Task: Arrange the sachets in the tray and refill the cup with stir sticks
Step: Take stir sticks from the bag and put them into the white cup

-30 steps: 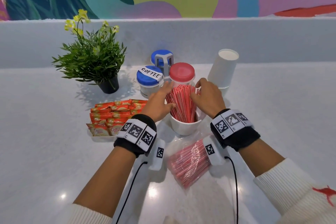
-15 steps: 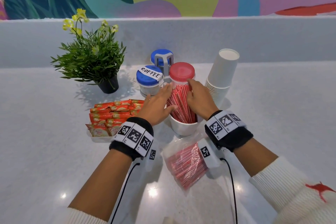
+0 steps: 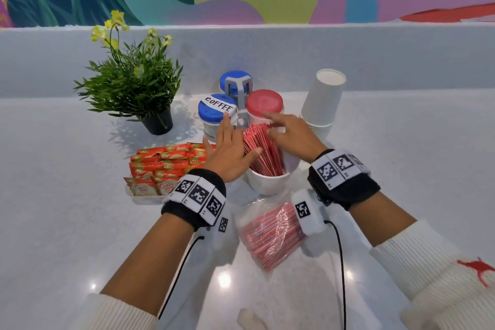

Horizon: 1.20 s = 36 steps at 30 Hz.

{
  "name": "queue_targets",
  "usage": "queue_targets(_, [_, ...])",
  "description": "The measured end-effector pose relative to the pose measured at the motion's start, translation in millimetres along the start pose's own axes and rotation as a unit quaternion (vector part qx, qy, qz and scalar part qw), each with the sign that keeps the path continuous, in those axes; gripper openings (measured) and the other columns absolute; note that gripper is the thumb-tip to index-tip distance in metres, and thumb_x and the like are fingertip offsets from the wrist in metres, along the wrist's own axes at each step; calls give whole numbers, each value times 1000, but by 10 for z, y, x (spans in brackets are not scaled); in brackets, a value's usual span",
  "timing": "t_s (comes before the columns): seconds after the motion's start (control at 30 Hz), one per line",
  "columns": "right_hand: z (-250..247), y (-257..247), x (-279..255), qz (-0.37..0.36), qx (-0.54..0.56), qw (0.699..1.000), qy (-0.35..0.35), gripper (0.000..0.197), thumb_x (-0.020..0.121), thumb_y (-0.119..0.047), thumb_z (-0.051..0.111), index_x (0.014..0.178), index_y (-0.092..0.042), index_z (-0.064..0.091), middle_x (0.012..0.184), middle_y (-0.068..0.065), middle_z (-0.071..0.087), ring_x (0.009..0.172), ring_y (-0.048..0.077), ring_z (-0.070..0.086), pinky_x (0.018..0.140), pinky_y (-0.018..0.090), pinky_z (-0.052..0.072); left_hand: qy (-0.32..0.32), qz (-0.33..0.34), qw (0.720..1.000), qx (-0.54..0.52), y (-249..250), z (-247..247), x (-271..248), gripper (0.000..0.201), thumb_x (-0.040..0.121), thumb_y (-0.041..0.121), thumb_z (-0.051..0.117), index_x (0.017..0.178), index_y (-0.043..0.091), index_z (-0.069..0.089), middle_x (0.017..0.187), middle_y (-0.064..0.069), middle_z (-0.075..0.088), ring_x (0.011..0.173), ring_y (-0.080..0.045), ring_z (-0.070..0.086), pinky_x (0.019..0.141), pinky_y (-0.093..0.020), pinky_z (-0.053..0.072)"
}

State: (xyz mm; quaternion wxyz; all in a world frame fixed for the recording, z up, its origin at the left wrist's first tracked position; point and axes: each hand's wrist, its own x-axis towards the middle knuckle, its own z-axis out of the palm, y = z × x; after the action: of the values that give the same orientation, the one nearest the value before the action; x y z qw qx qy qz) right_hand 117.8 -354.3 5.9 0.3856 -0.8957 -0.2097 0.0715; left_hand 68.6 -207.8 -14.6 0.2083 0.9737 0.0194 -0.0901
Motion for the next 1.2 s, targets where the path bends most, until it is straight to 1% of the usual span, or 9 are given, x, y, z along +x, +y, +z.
queue_targets(0.17, [-226, 154, -127, 17, 84, 990, 116, 32, 89, -5, 53, 119, -7, 61, 112, 10, 67, 91, 16, 63, 92, 26, 47, 57, 24, 997, -48, 261, -77, -175, 72, 93, 50, 38, 149, 22, 1, 156, -8, -18, 145, -29, -11, 114, -54, 0])
queue_targets(0.23, [-314, 263, -206, 51, 111, 983, 137, 25, 86, -4, 54, 108, -7, 65, 94, 9, 69, 71, 9, 60, 74, 17, 47, 101, 83, 990, -57, 398, -107, -296, 55, 95, 41, 41, 143, 20, 26, 153, -10, 16, 140, -28, 17, 111, -47, 18])
queue_targets(0.3, [-374, 384, -300, 87, 117, 978, 151, 22, 84, -2, 52, 99, -7, 67, 81, 8, 67, 62, 7, 58, 62, 14, 44, 108, 163, 977, -89, 535, -111, -422, 30, 96, 30, 44, 119, 13, 53, 122, -10, 52, 109, -22, 48, 95, -37, 37])
queue_targets(0.4, [-379, 574, -449, 146, 119, 968, 165, 15, 84, -3, 50, 85, -3, 65, 69, 10, 63, 54, 16, 57, 56, 19, 49, 60, 196, 971, -125, 659, 22, -504, 32, 96, 24, 47, 75, 3, 58, 76, -9, 60, 71, -22, 53, 66, -33, 40])
queue_targets(0.57, [-286, 952, -649, 226, 60, 961, 145, 22, 84, -3, 49, 88, 12, 64, 75, 22, 66, 59, 28, 62, 71, 38, 58, -58, 109, 992, -34, 609, 438, -496, 39, 94, 32, 47, 66, 6, 57, 70, -10, 59, 67, -25, 57, 66, -34, 43])
queue_targets(0.63, [-228, 999, -714, 238, 78, 963, 103, 19, 85, 0, 50, 90, 12, 63, 77, 21, 65, 55, 22, 60, 62, 30, 58, -83, 70, 994, 31, 567, 560, -518, 30, 92, 35, 49, 88, 8, 62, 93, -9, 62, 88, -24, 59, 77, -34, 45])
queue_targets(0.73, [-120, 978, -757, 228, 99, 967, 64, 12, 85, 2, 50, 84, 5, 62, 79, 20, 64, 54, 19, 61, 53, 21, 55, -119, 37, 988, 90, 496, 728, -552, 49, 86, 40, 58, 127, 17, 45, 129, -9, 43, 119, -29, 44, 99, -43, 41])
queue_targets(1.0, [66, 867, -757, 142, -13, 989, -42, 17, 80, 1, 55, 84, -12, 64, 82, 1, 60, 83, 16, 54, 73, 25, 43, -112, 0, 994, 10, 475, 872, -534, 73, 73, 25, 77, 124, 9, 29, 126, -15, 49, 115, -32, 50, 97, -43, 45])
queue_targets(1.2, [84, 903, -761, 152, 5, 985, -86, 17, 86, -7, 54, 95, -4, 68, 90, 3, 62, 86, 16, 54, 80, 32, 44, -118, 34, 992, 4, 455, 907, -503, 66, 82, 15, 69, 128, 5, 23, 124, -16, 52, 113, -29, 54, 92, -34, 44])
